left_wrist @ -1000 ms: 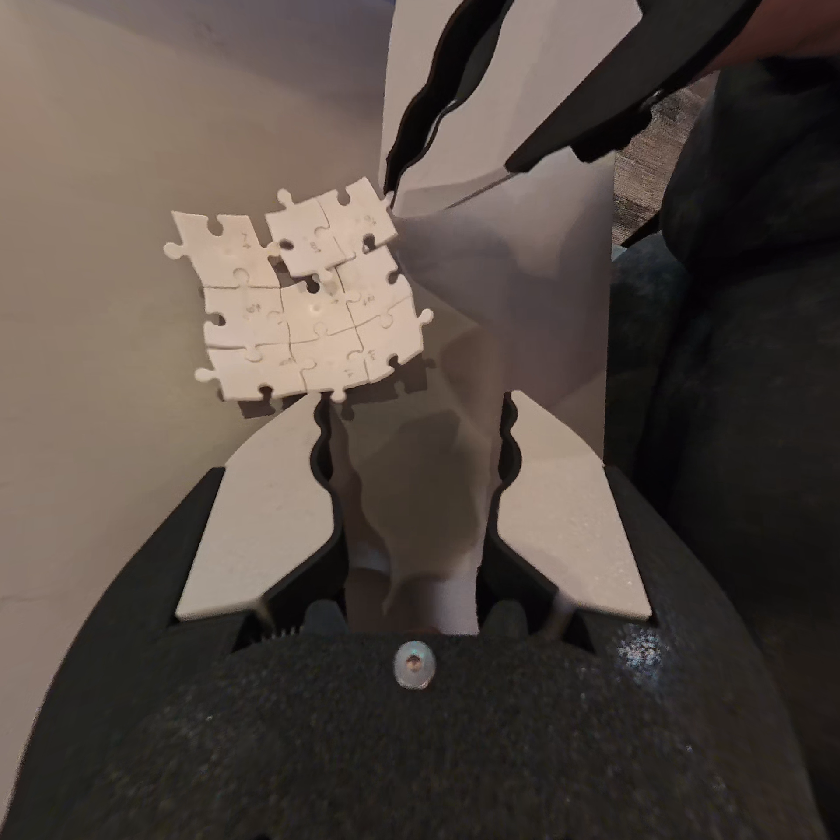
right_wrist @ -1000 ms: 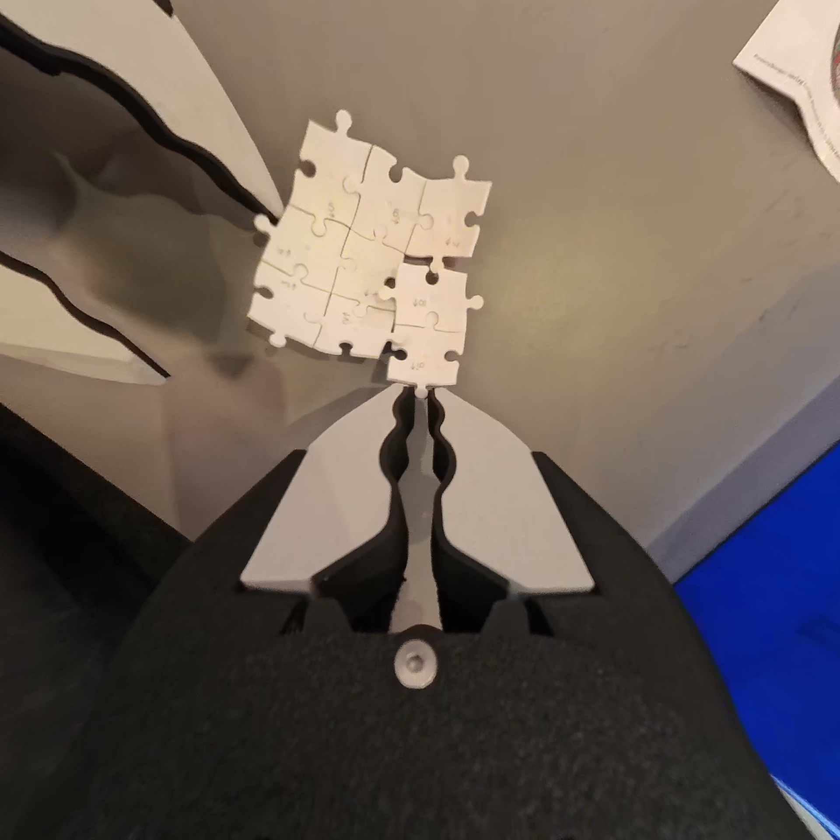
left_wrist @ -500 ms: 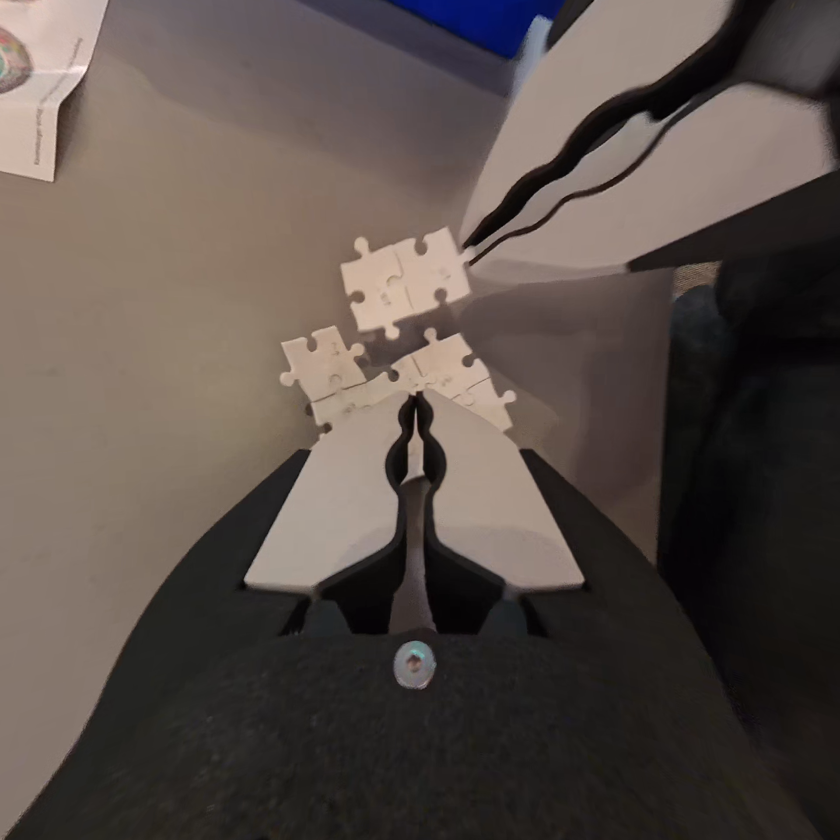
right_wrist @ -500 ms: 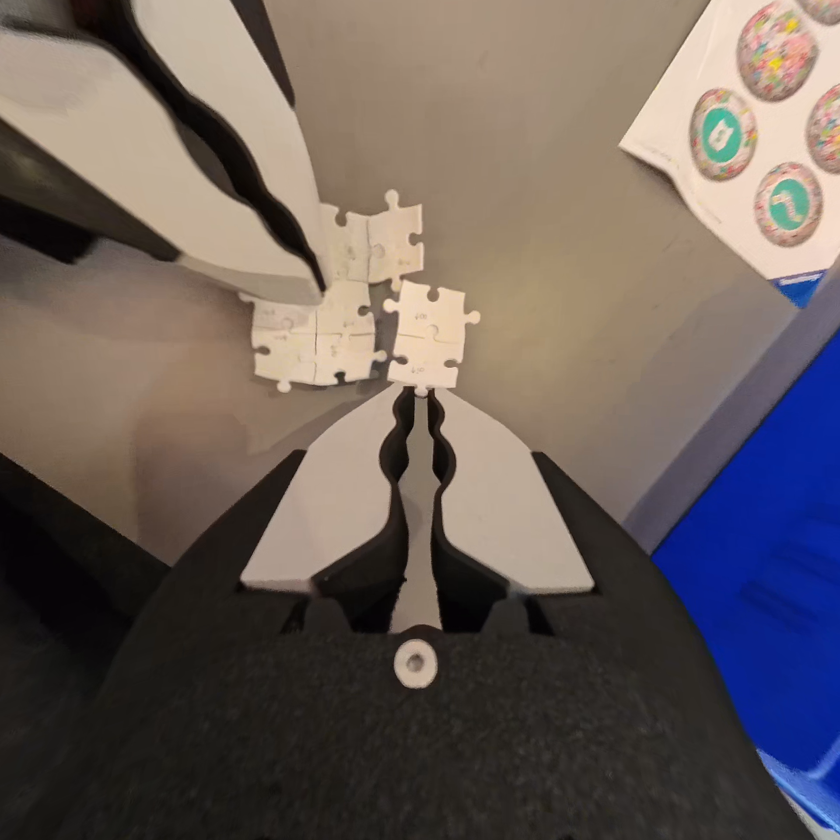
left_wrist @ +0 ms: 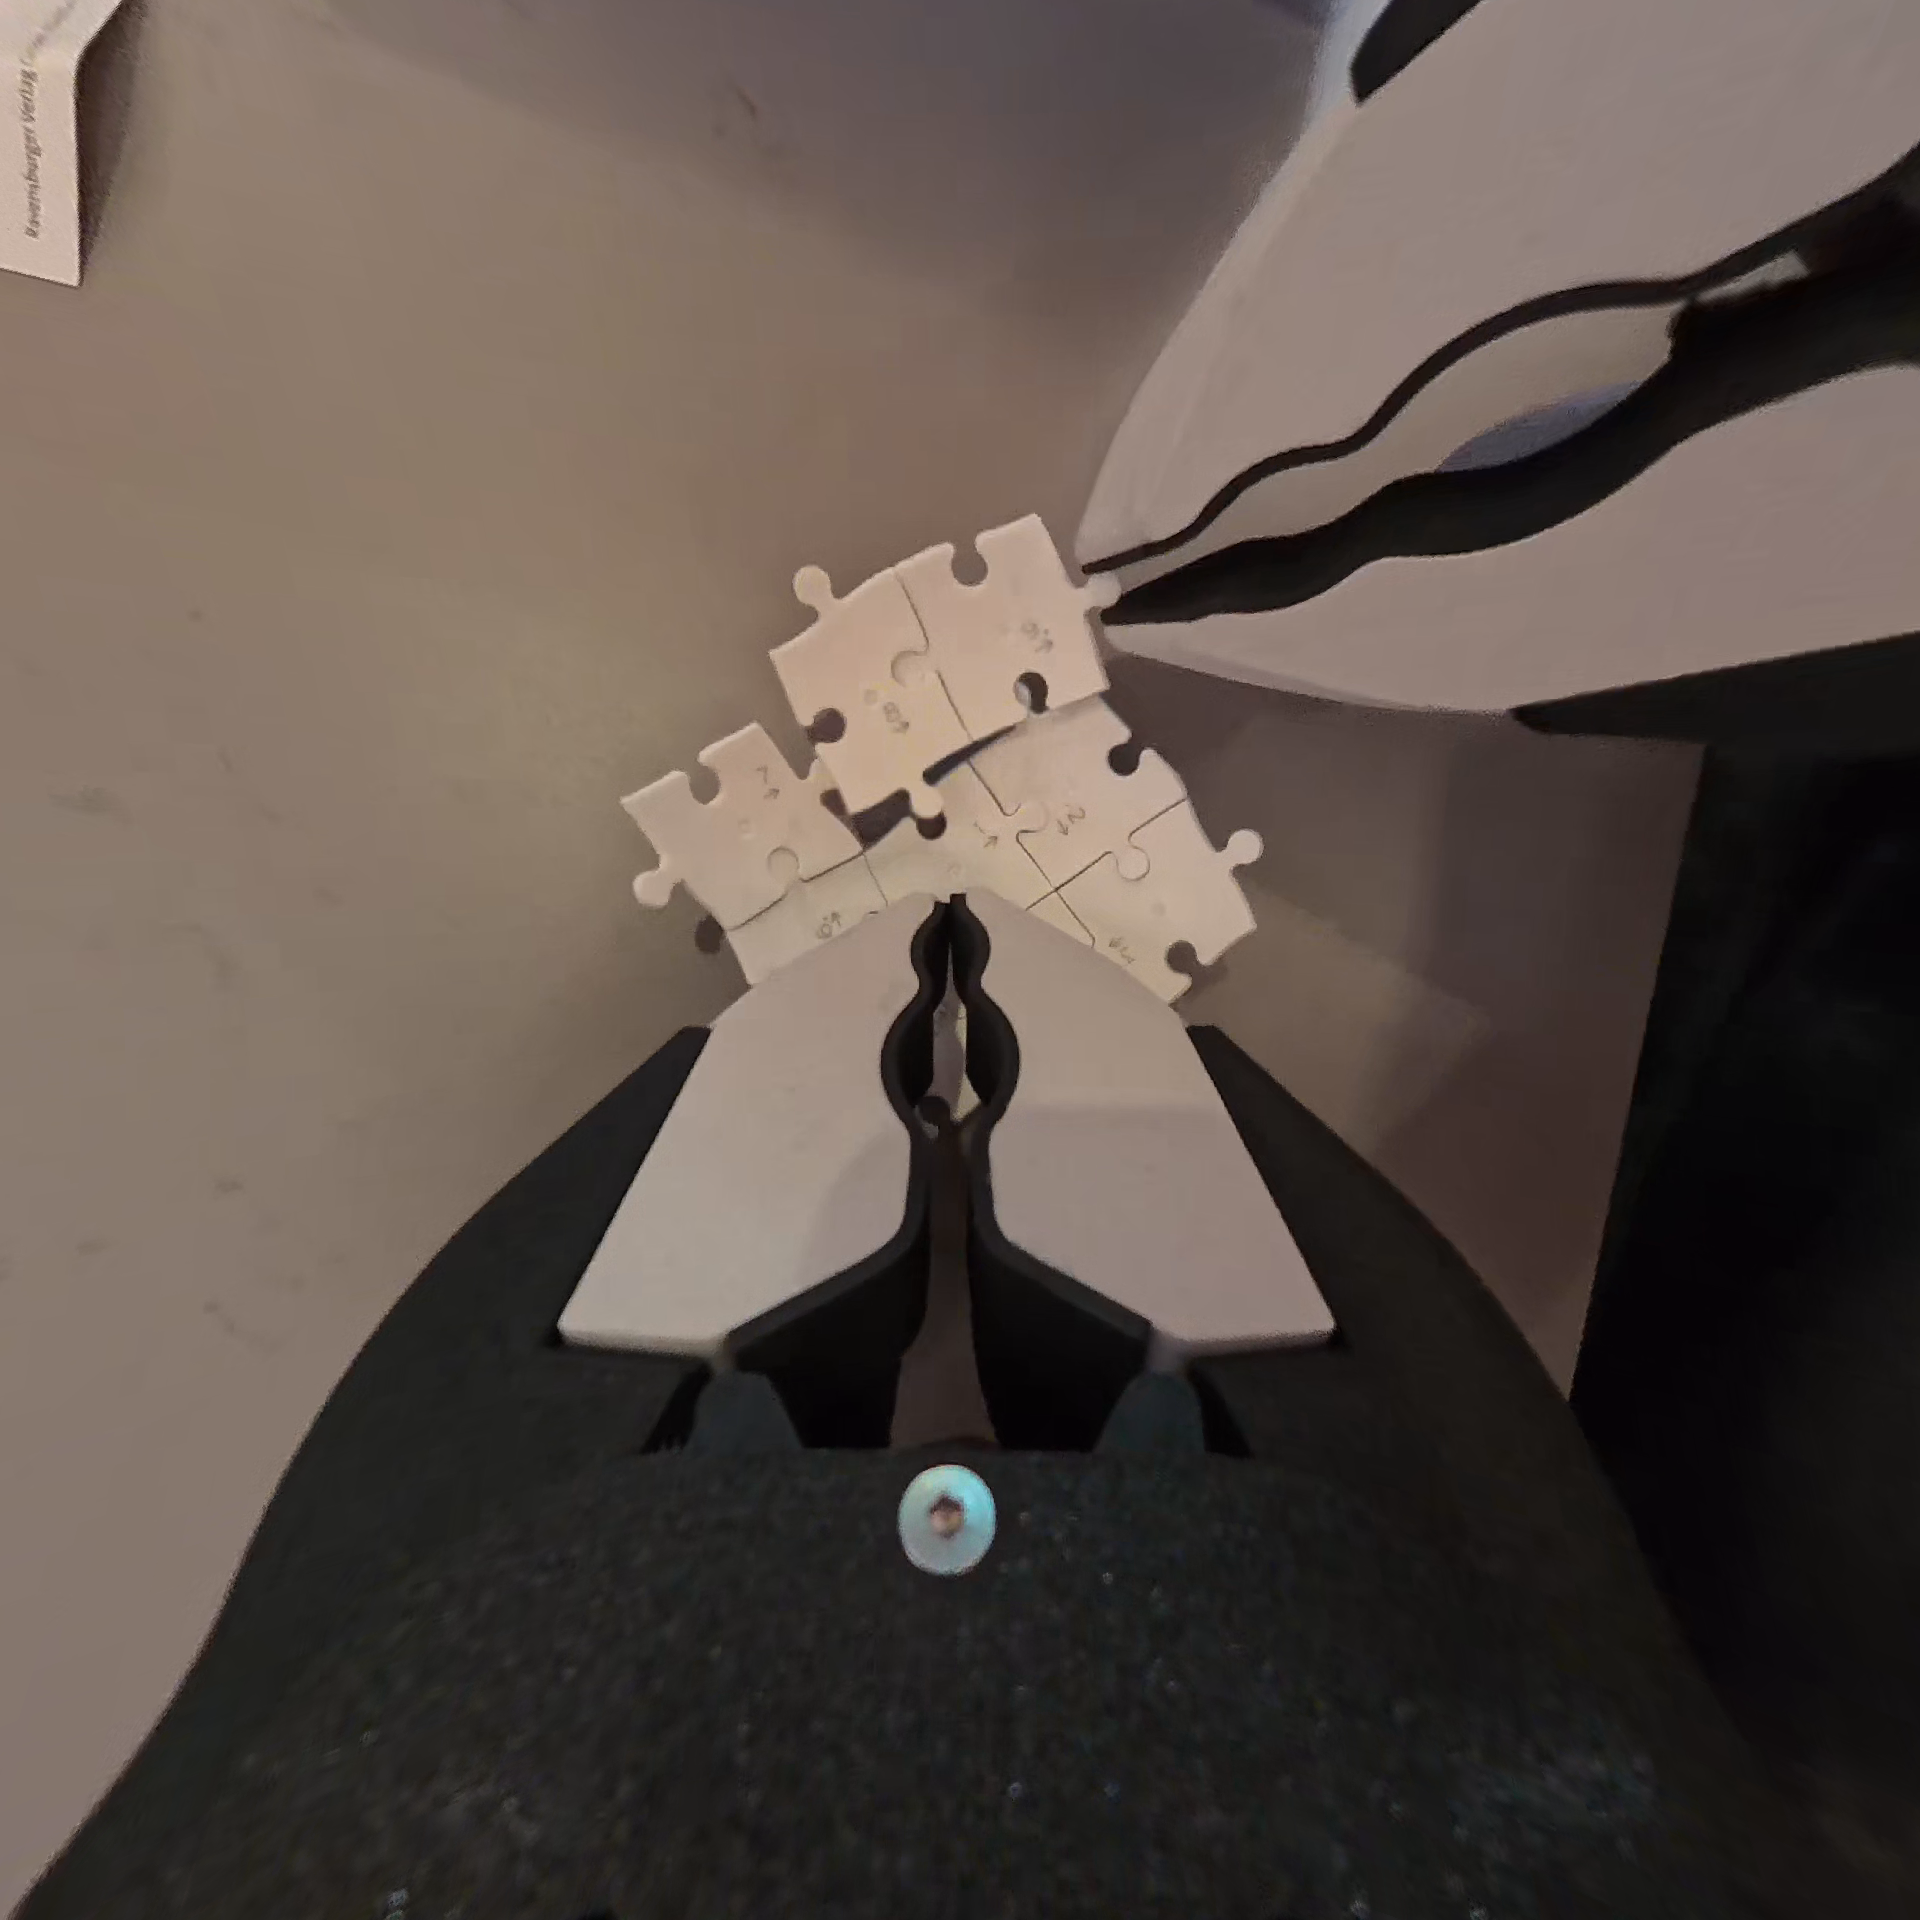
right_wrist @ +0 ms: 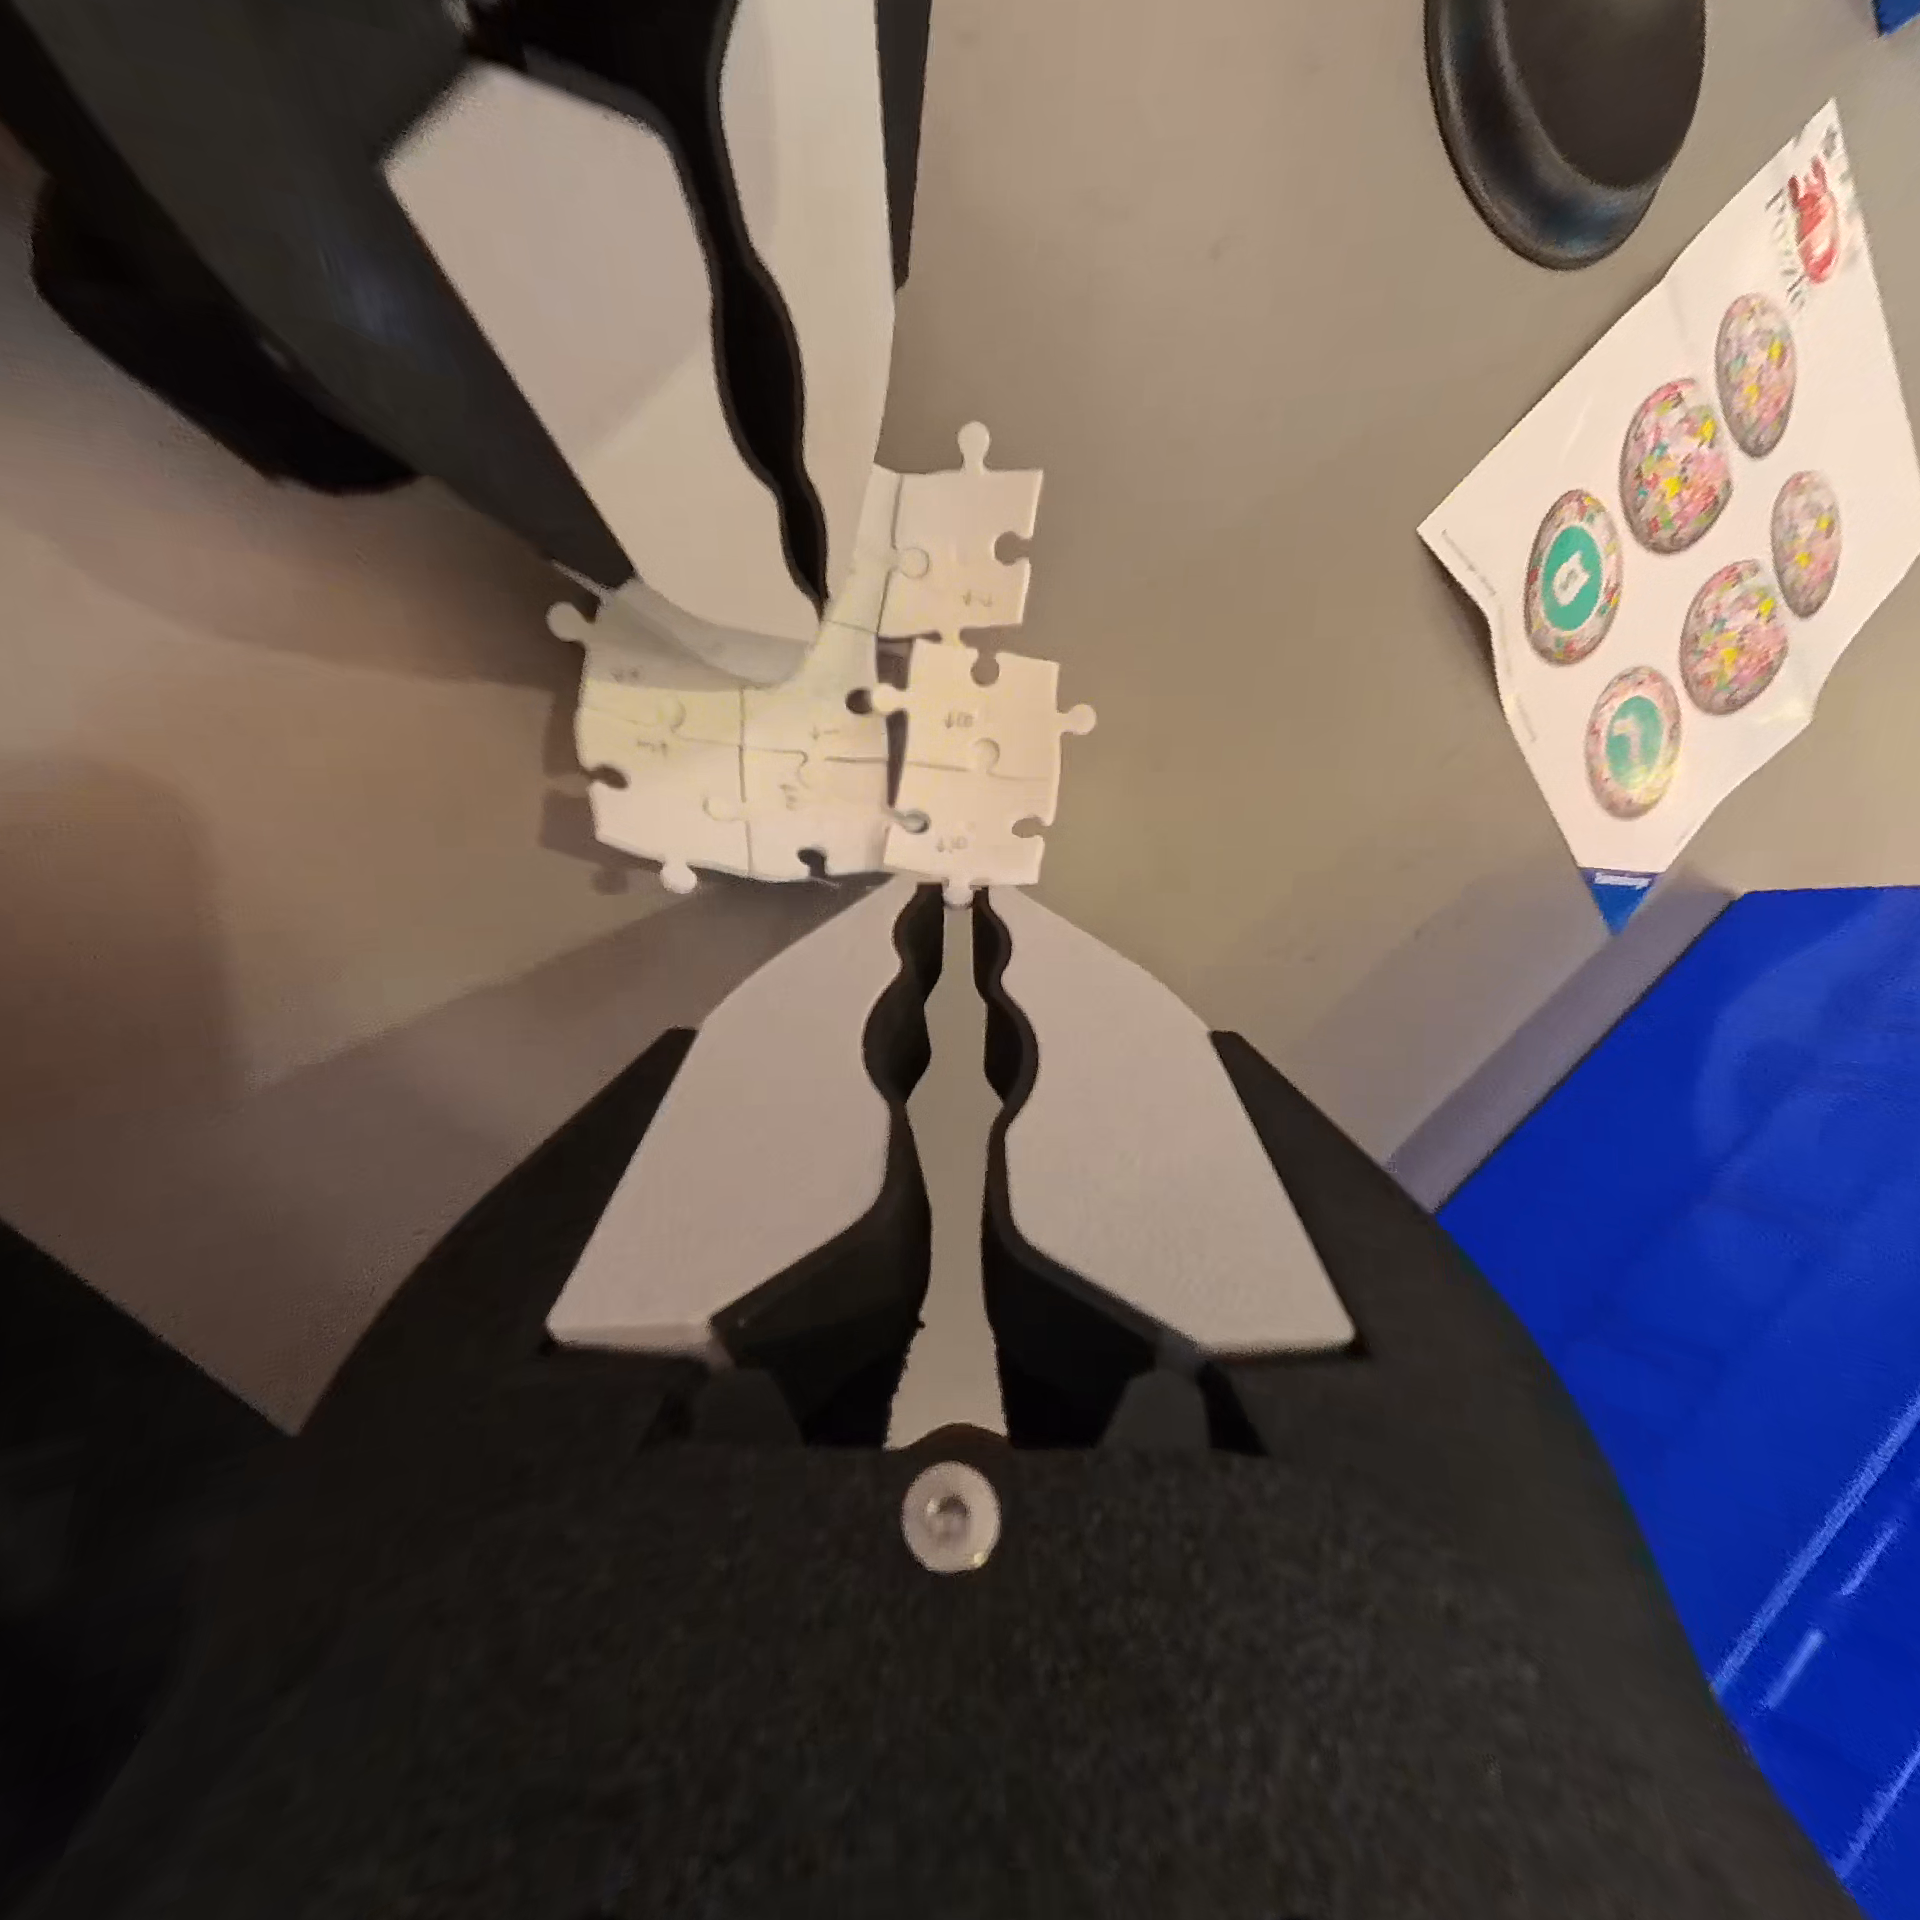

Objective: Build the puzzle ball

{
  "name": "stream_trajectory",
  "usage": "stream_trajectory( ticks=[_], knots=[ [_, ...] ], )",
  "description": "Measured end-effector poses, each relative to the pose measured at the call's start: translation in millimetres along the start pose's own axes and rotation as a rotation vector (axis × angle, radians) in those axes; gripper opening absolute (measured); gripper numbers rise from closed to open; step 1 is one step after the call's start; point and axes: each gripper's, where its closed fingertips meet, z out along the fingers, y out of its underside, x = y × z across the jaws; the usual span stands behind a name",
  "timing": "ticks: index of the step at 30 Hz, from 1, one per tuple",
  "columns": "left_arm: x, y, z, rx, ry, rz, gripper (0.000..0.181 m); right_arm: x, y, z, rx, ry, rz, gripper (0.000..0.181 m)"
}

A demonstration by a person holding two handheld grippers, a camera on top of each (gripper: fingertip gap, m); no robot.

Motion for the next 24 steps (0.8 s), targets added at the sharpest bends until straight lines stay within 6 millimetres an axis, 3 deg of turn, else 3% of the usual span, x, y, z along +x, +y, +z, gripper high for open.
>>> stream_trajectory(
  ticks=[10,24],
  knots=[
    [0.1,-0.8,0.8,-0.008,-0.003,0.006,0.0,-0.3,3.5,4.7,-0.025,-0.026,-0.123,0.006],
    [0.5,-2.0,1.6,-0.006,-0.008,0.009,0.0,-0.8,7.2,5.6,-0.046,-0.063,-0.093,0.006]
  ],
)
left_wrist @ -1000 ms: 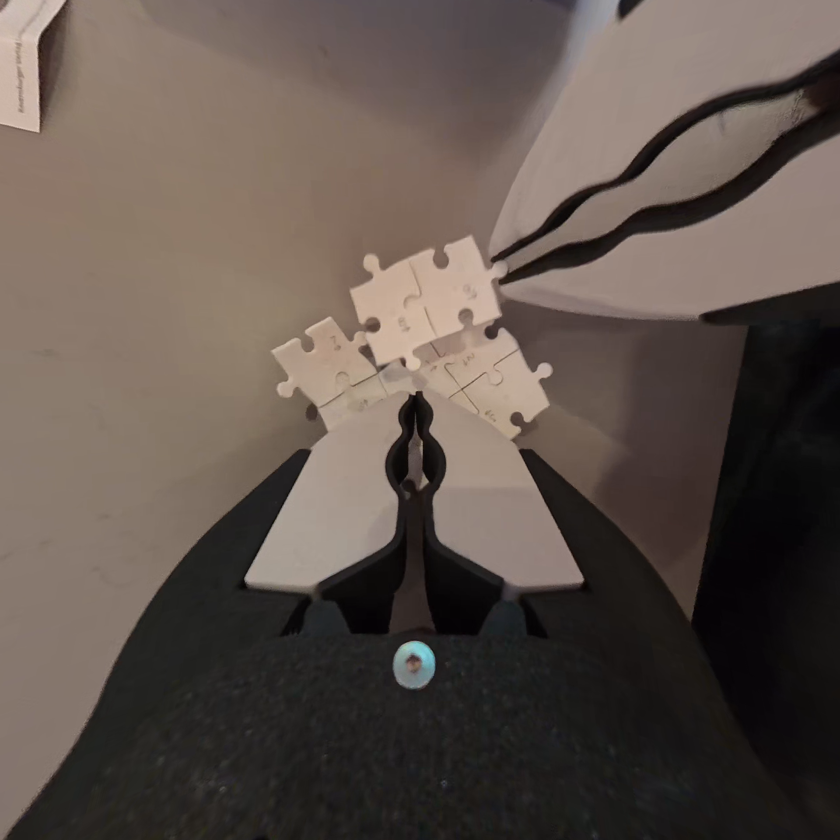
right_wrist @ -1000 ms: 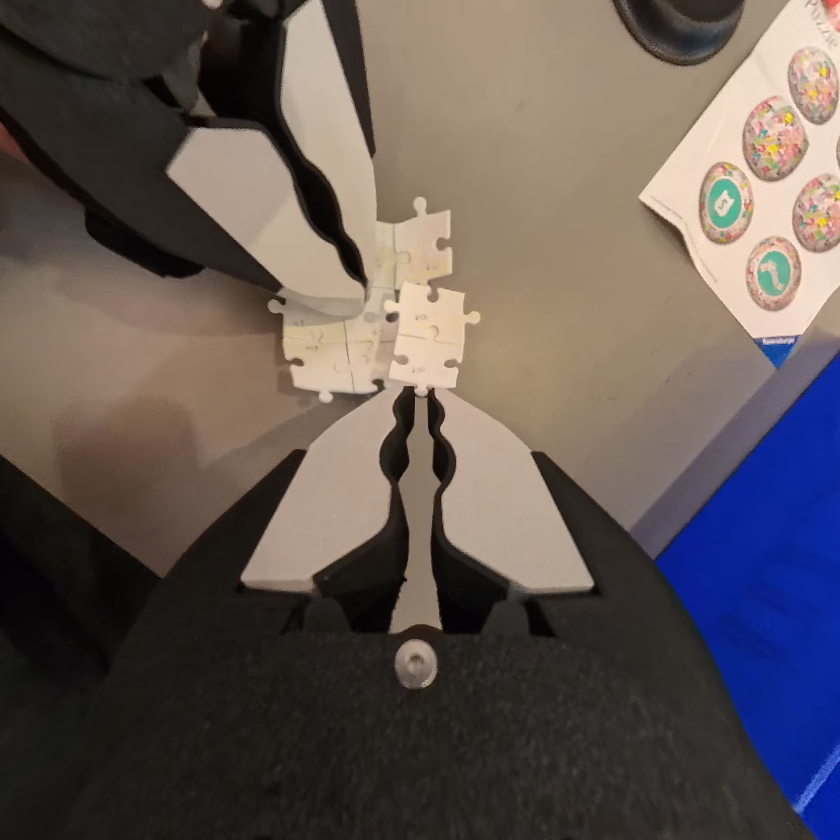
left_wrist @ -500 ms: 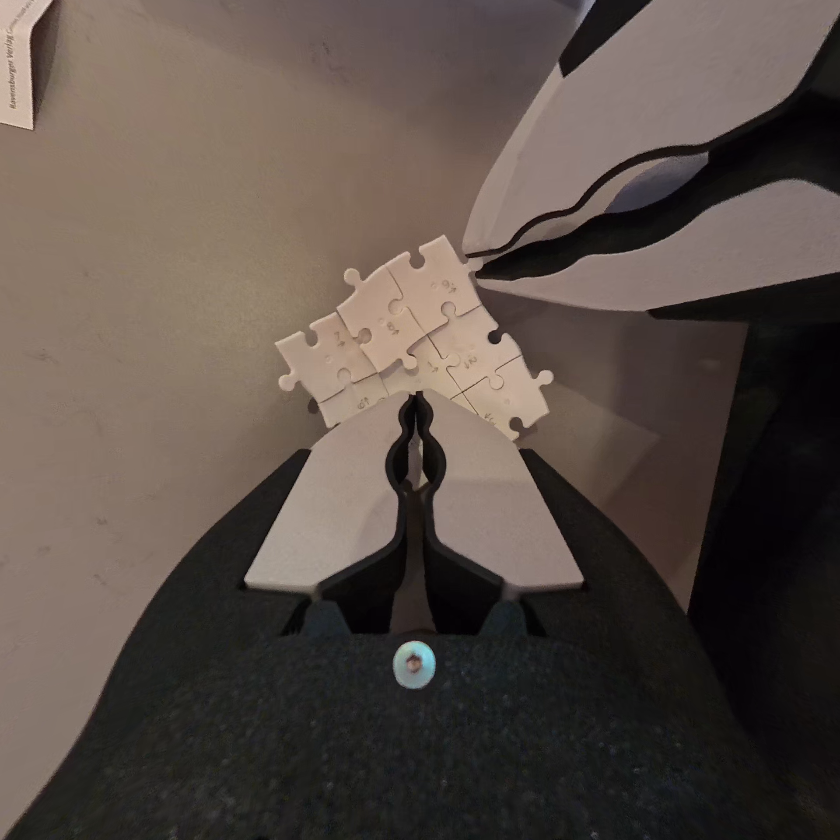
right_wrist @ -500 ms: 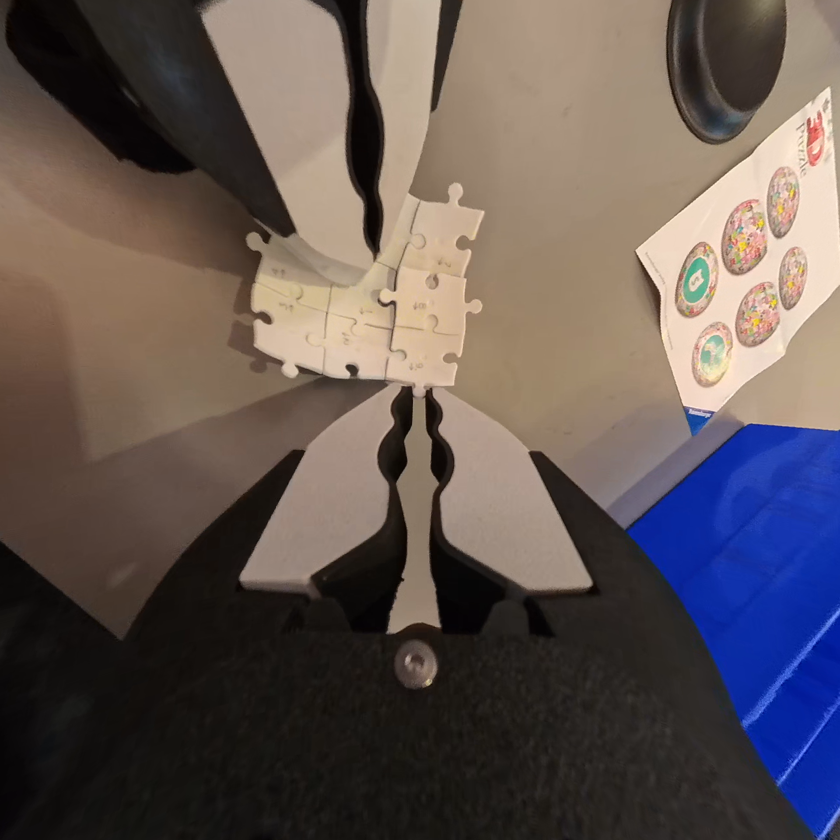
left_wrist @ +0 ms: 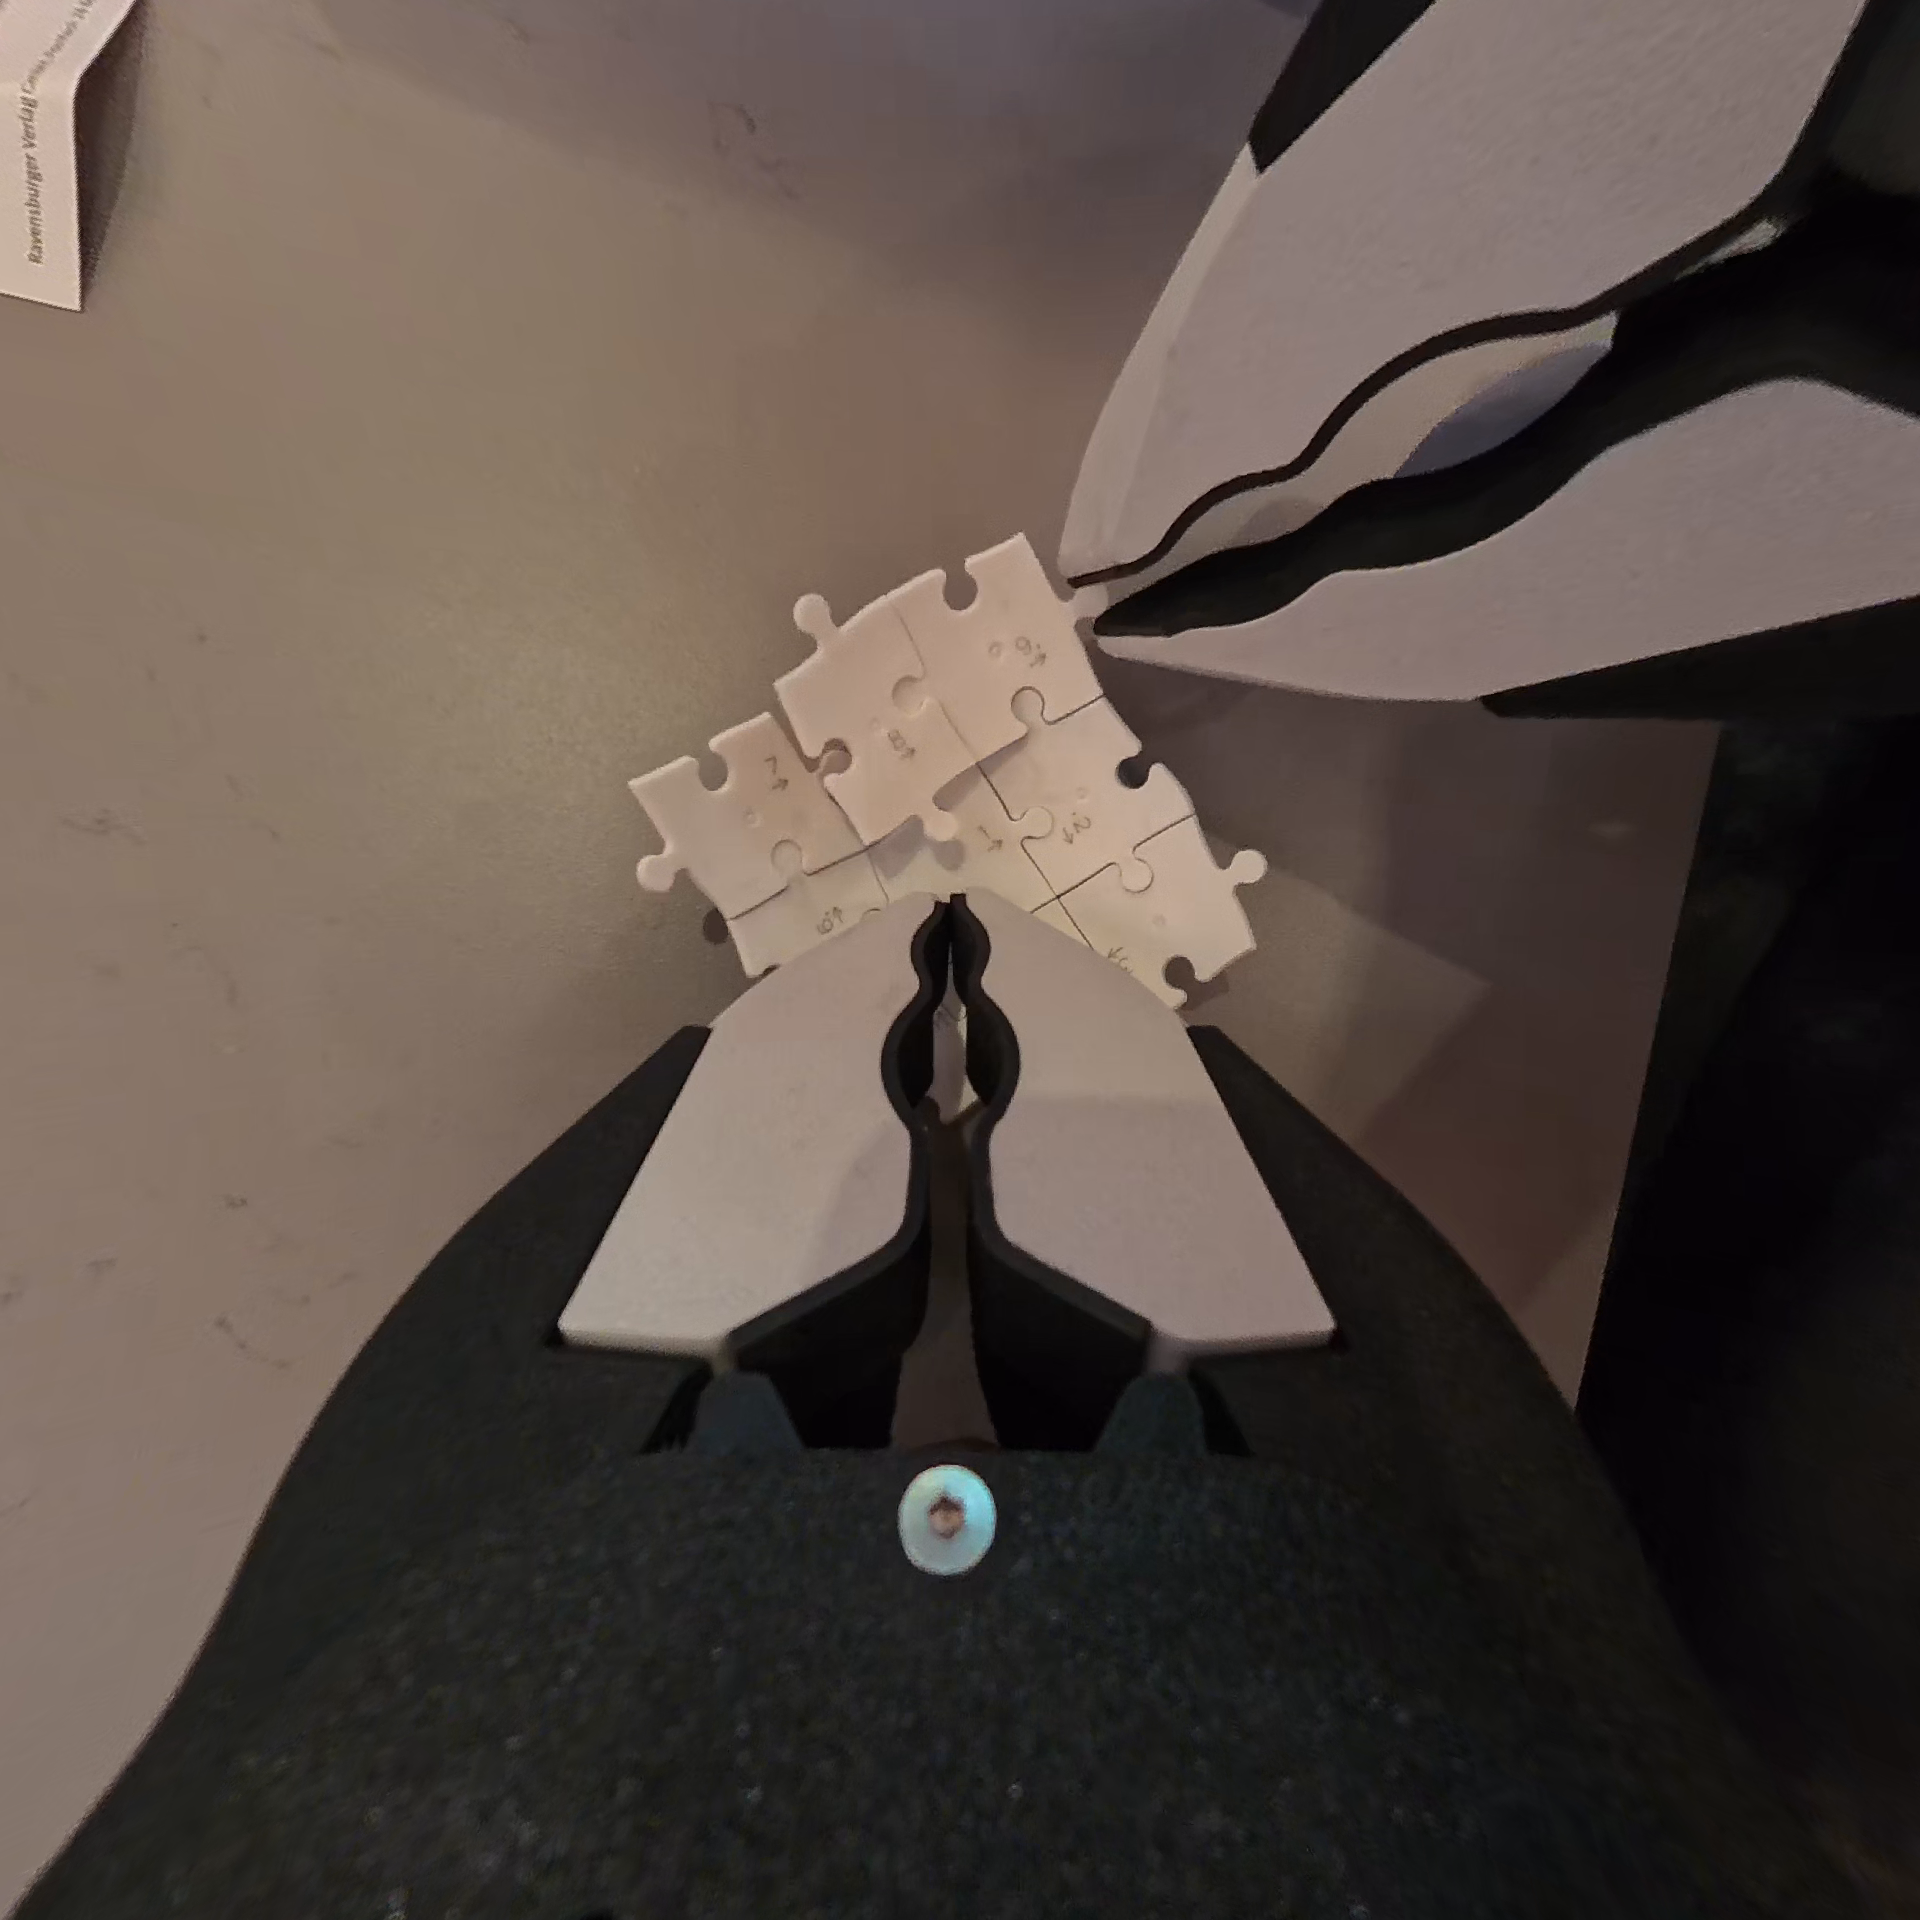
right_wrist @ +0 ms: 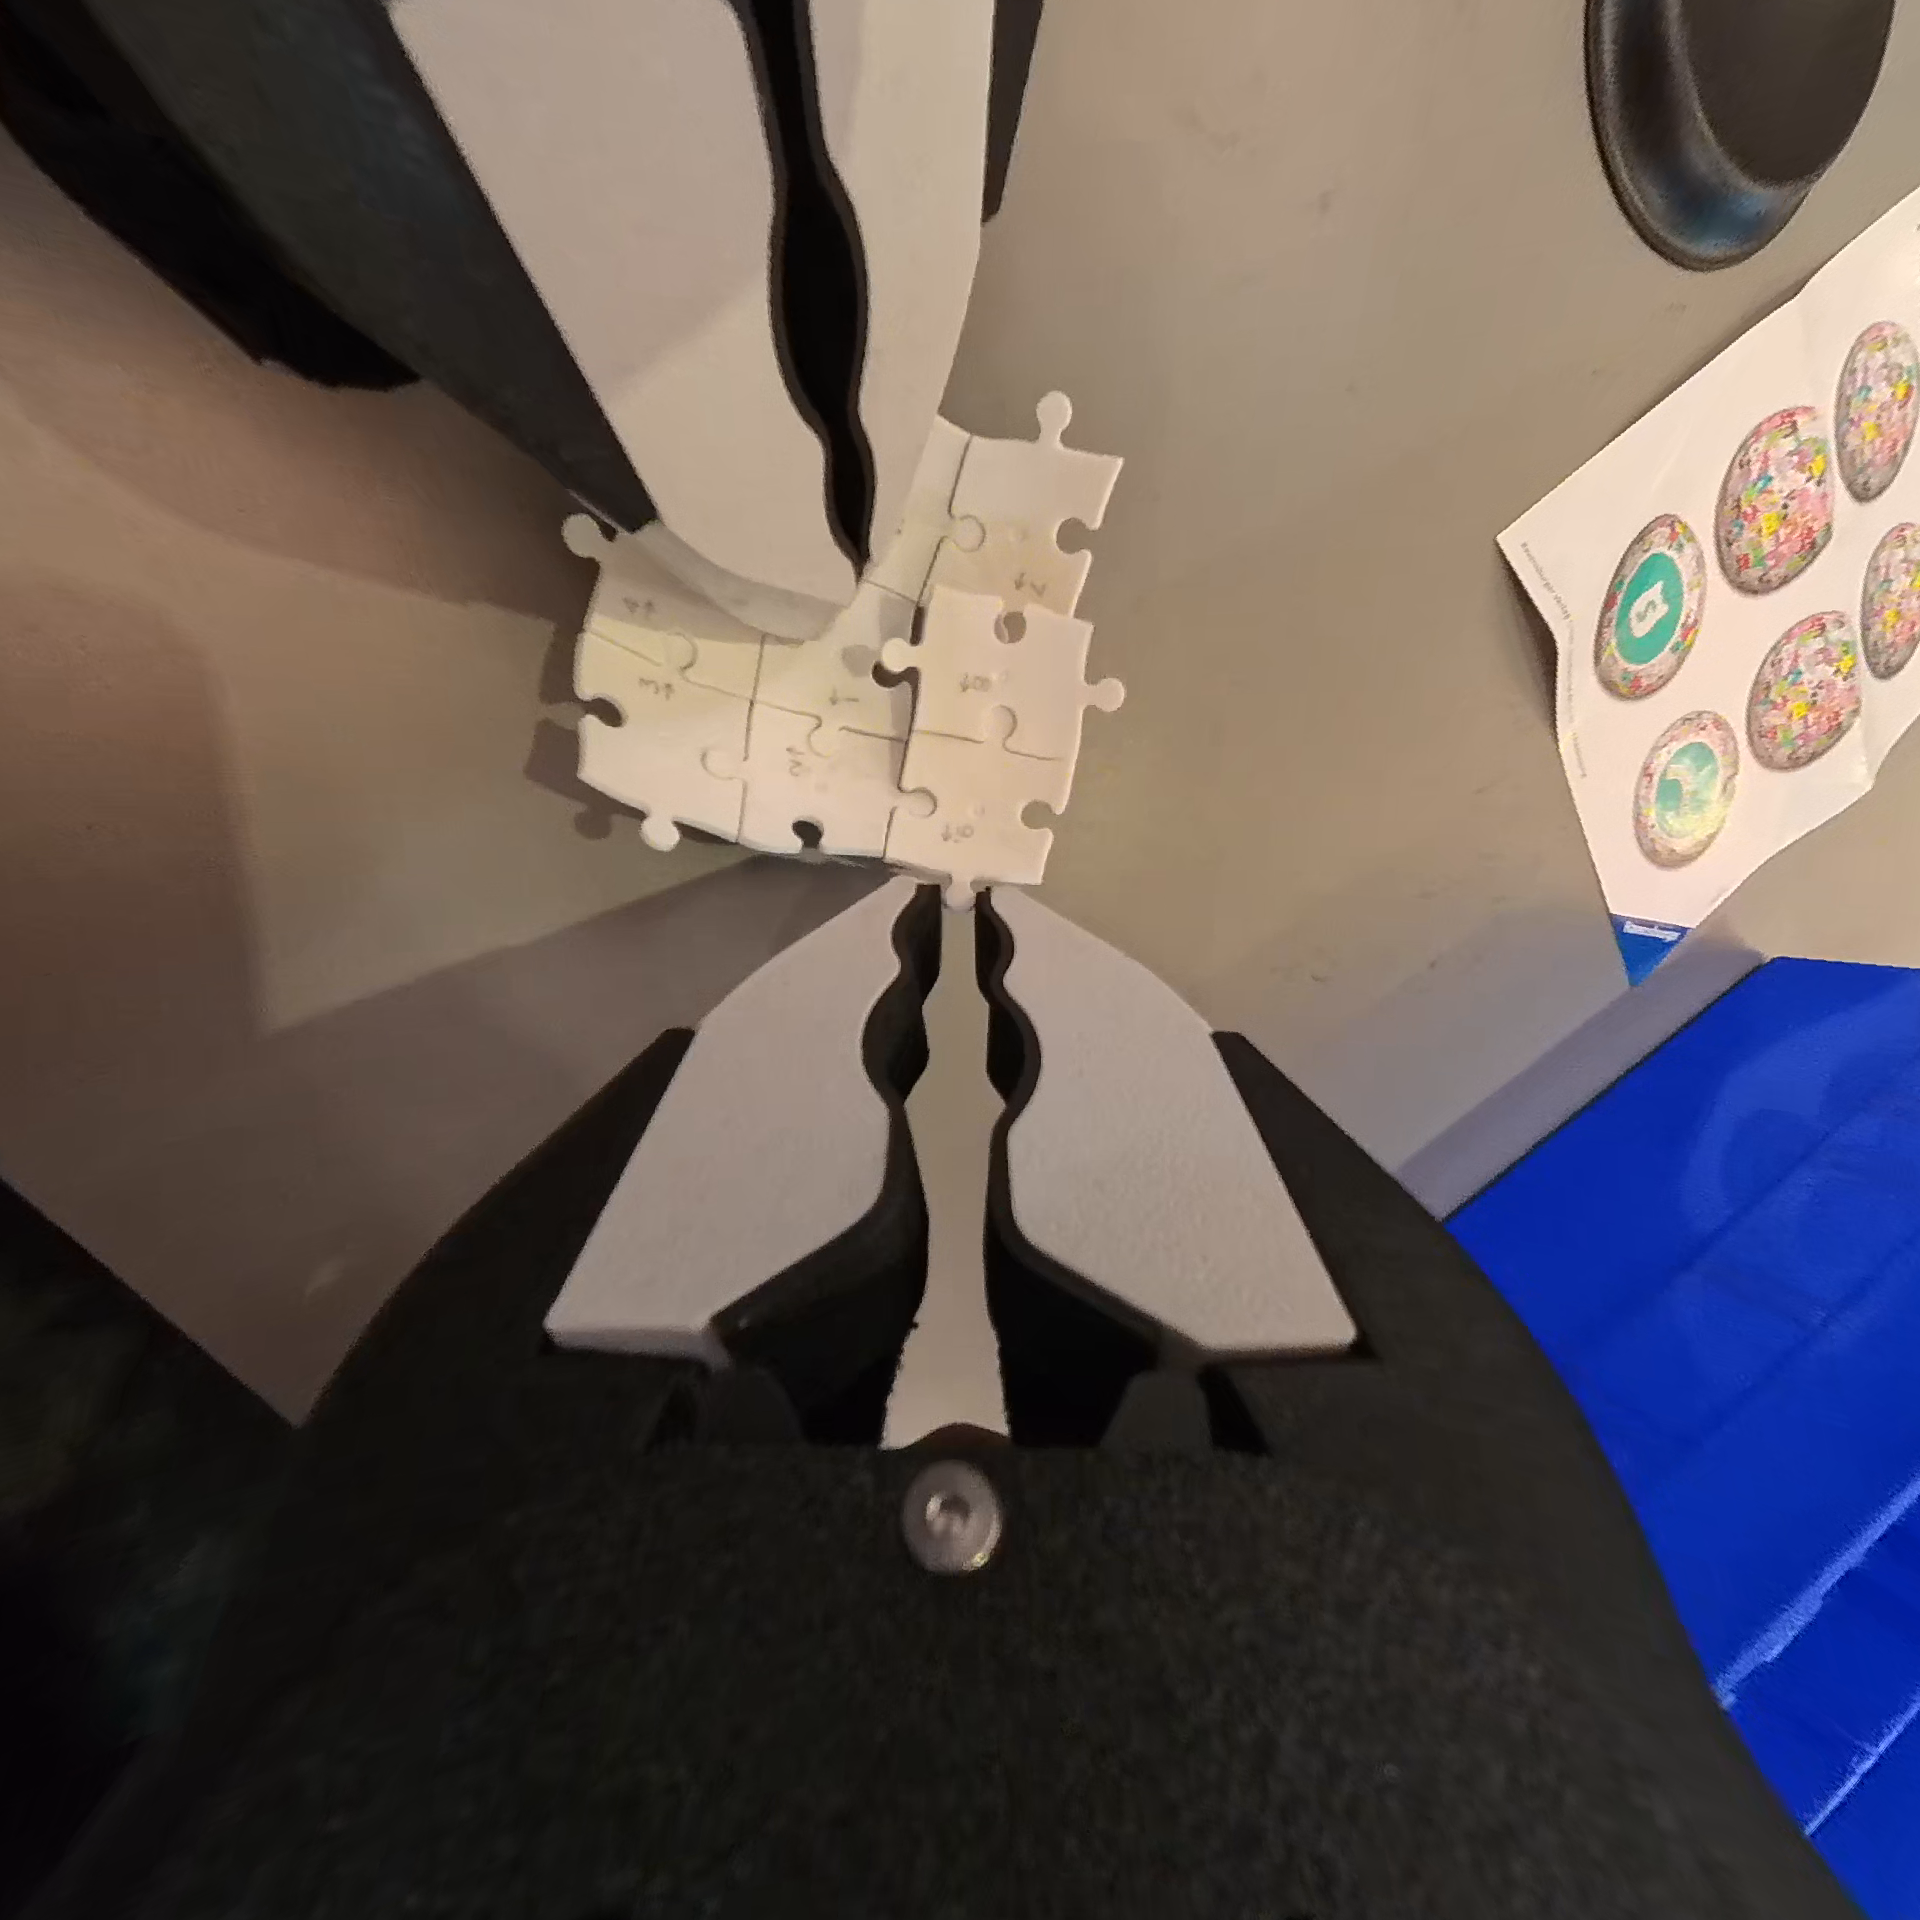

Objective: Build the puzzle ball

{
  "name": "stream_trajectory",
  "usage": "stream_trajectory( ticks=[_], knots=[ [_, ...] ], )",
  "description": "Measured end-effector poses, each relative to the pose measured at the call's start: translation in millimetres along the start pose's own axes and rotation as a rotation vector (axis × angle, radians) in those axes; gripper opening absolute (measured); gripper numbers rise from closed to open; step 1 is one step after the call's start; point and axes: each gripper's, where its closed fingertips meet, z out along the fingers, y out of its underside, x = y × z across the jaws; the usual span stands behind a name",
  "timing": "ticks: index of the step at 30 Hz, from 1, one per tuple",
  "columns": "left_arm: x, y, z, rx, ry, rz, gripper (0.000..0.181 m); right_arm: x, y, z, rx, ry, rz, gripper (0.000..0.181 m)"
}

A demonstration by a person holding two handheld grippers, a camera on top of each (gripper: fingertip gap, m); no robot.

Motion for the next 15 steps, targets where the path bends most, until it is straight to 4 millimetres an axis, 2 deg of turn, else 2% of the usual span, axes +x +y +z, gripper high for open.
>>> stream_trajectory(
  ticks=[5,7,11,15],
  knots=[
    [0.2,0.0,0.0,0.0,-0.003,0.004,0.0,0.1,-2.3,-3.2,0.038,-0.018,0.014,0.009],
    [0.1,0.0,0.0,-0.001,-0.005,0.006,0.0,-1.8,-7.5,-7.3,0.093,-0.055,0.033,0.012],
    [0.3,0.5,-0.3,-0.004,-0.002,0.006,0.0,10.5,-15.5,-12.3,0.25,-0.092,0.124,0.015],
    [0.4,0.9,-0.5,-0.009,-0.002,0.013,0.0,12.3,-20.8,-3.4,0.346,-0.191,0.21,0.005]
  ],
)
